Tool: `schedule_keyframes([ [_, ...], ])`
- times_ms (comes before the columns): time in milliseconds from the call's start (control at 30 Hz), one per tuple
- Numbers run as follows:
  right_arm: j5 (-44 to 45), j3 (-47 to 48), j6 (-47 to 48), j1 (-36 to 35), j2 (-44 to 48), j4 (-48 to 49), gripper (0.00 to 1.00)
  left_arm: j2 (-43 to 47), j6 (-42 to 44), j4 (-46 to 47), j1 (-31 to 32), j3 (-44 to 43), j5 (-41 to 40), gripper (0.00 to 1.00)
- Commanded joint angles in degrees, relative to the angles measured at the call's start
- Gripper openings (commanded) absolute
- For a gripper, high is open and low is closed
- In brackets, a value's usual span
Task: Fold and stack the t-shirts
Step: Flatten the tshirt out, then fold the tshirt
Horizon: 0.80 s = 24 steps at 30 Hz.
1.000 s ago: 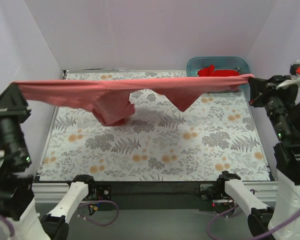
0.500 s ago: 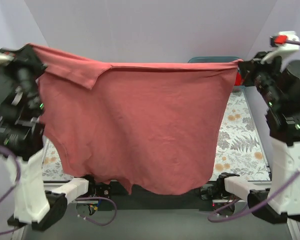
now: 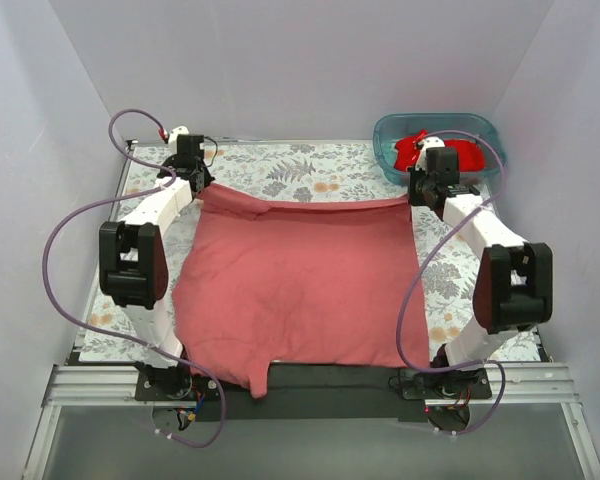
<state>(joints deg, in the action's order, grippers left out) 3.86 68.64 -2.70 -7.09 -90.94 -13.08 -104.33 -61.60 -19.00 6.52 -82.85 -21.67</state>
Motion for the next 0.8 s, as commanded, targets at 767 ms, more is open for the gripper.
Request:
schedule_keyframes([
  [767, -1.4, 10.63, 2.52, 3.31, -12.86, 10.27, 0.01, -5.8, -9.67, -13.16, -1.78, -15.51, 14.11, 0.0],
])
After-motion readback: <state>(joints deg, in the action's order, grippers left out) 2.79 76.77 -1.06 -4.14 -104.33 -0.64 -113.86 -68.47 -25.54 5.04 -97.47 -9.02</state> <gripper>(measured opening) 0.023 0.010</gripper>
